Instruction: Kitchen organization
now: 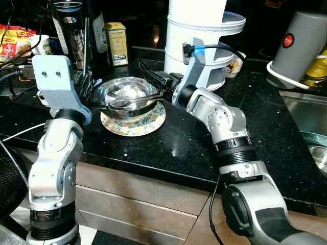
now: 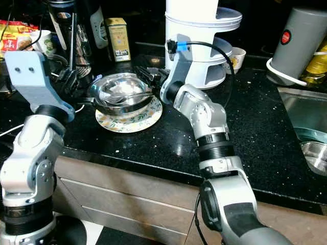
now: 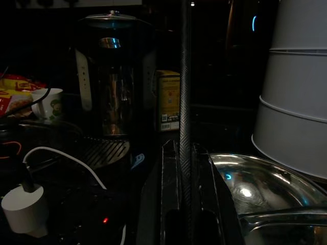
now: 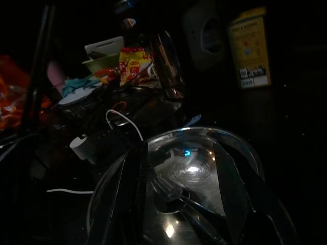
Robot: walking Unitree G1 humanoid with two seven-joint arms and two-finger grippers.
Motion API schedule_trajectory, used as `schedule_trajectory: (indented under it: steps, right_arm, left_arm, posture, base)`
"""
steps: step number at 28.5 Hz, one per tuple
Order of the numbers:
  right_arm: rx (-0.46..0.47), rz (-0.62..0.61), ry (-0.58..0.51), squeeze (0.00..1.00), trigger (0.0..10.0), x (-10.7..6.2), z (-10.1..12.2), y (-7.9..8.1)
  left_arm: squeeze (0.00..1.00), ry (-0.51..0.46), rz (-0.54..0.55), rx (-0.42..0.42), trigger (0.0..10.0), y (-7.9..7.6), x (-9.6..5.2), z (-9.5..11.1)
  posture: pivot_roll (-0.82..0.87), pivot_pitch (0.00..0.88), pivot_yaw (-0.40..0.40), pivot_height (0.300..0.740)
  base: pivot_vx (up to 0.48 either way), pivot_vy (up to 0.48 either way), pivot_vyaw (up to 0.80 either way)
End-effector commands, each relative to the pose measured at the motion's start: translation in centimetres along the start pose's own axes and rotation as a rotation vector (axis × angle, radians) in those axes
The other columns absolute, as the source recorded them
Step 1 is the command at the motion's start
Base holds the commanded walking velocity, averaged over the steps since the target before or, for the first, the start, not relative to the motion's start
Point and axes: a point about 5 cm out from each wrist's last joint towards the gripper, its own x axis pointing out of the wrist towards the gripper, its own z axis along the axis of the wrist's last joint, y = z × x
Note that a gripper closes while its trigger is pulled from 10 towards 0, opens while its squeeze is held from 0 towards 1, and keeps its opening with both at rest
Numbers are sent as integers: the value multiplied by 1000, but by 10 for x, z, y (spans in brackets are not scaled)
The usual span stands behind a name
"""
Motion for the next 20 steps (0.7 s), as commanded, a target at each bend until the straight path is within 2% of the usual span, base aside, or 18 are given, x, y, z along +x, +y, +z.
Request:
schedule_trajectory:
  steps: [1,2,4,5,6,7,8,9,10,12,14,15,16,17,20]
  right_arm:
    - [-14,41,-39,0,10000,-4,6,2]
    - [-33,84,-70,0,10000,-9,11,2]
    - [-33,84,-70,0,10000,-9,11,2]
    - [-64,110,-81,0,10000,-15,14,-2]
    - [-109,122,-78,0,10000,-23,16,-10]
    - [-203,96,-44,0,10000,-35,14,-28]
    - [-223,88,-36,0,10000,-37,13,-31]
    - [-223,88,-36,0,10000,-37,13,-31]
    - [-251,30,-42,0,10000,-40,14,-39]
    - [-248,-28,-30,0,10000,-44,10,-48]
    - [-252,-27,-17,0,10000,-46,5,-49]
    - [-246,-22,-15,655,10000,-47,3,-49]
    - [-242,-18,-14,655,10000,-48,1,-49]
    - [-237,-12,-9,1000,10000,-49,-3,-49]
    - [-231,34,5,1000,10000,-51,-12,-46]
  left_arm:
    - [0,13,-10,-16,10000,-3,2,-3]
    - [0,13,-10,-17,10000,-3,2,-3]
    - [0,13,-10,-17,10000,-3,2,-3]
    - [0,13,-10,-17,10000,-3,2,-3]
    - [0,14,-9,-18,10000,-3,2,-3]
    - [0,15,-7,-18,10000,-2,1,-4]
    - [0,16,-7,-18,10000,-2,1,-4]
    - [0,16,-7,-18,10000,-2,1,-4]
    - [0,17,-5,-18,10000,-2,0,-4]
    - [0,18,-5,-19,10000,-2,0,-5]
    - [0,17,-6,-20,10000,-3,1,-4]
    - [0,18,-7,-20,10000,-3,1,-4]
    - [0,18,-7,-21,10000,-3,1,-4]
    - [0,18,-8,-21,10000,-4,1,-4]
    - [0,18,-9,-21,10000,-4,1,-4]
  posture:
    - [79,0,-47,740]
    - [80,0,-48,740]
    - [80,0,-48,740]
    - [80,0,-47,740]
    - [81,0,-49,740]
    - [81,0,-49,740]
    - [81,0,-49,740]
    - [81,0,-49,740]
    - [80,0,-50,740]
    - [77,0,-50,740]
    - [79,0,-51,740]
    - [78,0,-49,740]
    - [78,0,-49,740]
    - [78,0,-48,740]
    - [79,0,-49,740]
  base:
    - [0,0,0]
    - [0,0,0]
    - [0,0,0]
    - [0,0,0]
    - [0,0,0]
    - [0,0,0]
    - [0,0,0]
    - [0,0,0]
    - [0,0,0]
    - [0,0,0]
    - [0,0,0]
    - [0,0,0]
    - [0,0,0]
    - [0,0,0]
    - [0,0,0]
